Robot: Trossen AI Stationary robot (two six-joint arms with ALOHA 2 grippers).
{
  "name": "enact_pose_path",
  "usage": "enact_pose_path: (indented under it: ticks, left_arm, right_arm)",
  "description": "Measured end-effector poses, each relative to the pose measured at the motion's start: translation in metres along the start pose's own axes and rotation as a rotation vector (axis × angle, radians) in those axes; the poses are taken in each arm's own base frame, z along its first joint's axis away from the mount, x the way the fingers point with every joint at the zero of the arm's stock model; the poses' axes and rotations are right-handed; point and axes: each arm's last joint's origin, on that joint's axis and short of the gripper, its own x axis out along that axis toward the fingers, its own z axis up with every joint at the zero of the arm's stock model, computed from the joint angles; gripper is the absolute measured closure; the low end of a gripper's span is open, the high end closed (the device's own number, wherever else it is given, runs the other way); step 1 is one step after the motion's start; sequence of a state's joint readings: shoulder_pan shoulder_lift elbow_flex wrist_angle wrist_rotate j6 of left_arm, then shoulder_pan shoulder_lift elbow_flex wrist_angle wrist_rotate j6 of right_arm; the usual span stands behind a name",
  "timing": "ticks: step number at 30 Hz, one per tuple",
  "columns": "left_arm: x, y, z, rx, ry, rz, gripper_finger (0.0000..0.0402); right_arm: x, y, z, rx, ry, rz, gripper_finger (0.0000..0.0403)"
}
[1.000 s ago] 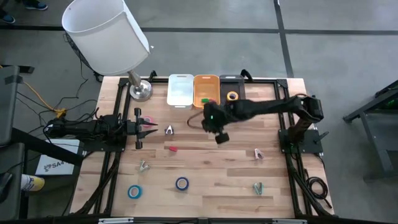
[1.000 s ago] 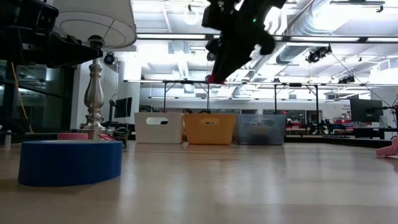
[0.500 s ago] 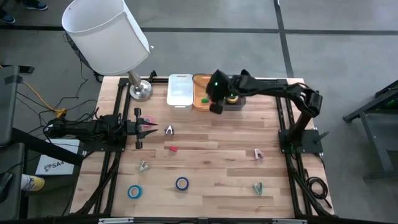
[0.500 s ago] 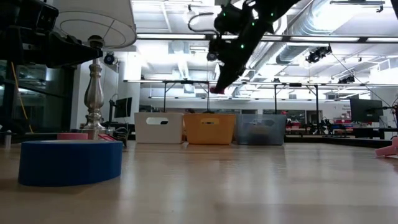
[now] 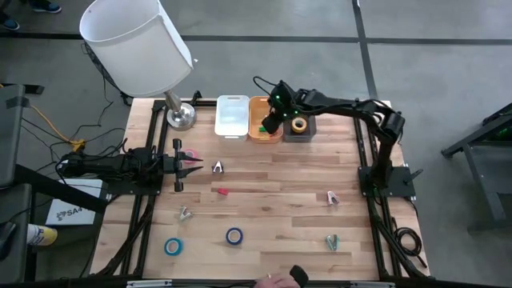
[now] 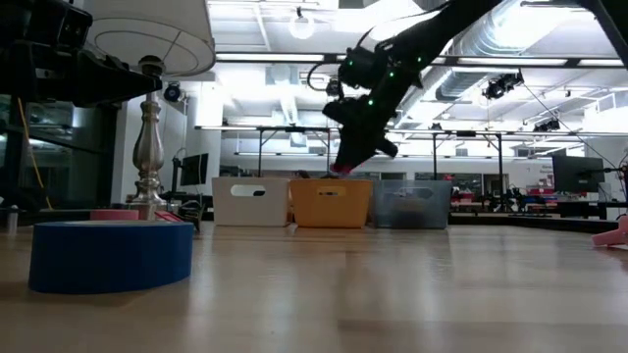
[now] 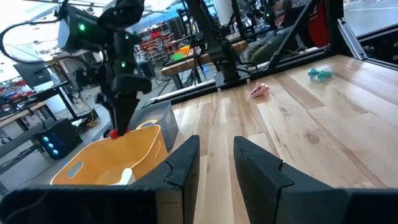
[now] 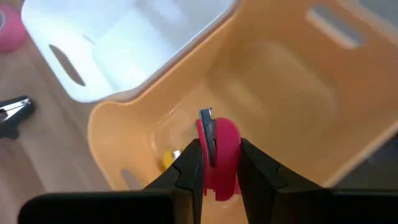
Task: Pick and place Stapler, Stapler remover, tape
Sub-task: Put the bottom red stapler into the yellow bin, then put the pink staple remover into the white bin
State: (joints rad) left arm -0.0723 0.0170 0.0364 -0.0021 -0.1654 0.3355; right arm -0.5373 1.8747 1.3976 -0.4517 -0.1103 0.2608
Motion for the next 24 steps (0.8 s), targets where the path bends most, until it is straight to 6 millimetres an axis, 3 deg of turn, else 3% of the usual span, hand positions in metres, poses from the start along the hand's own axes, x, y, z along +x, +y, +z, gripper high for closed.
enact_pose_path:
  ticks: [6, 19, 24]
  left_arm:
    - [0.0, 0.0, 0.0, 0.0, 0.0, 0.0, 0.0305]
    - [0.0, 0.0, 0.0, 0.0, 0.0, 0.0, 0.0305]
    - [0.0, 0.0, 0.0, 0.0, 0.0, 0.0, 0.0305]
  right_arm:
    - [0.009, -0.003, -0.002, 0.048, 0.027, 0.03, 0.0308]
    - [0.009, -0.002, -0.003, 0.103, 0.042, 0.059, 0.0197]
    - [-0.005, 0.004, 0.0, 0.083, 0.017, 0.051, 0.0159]
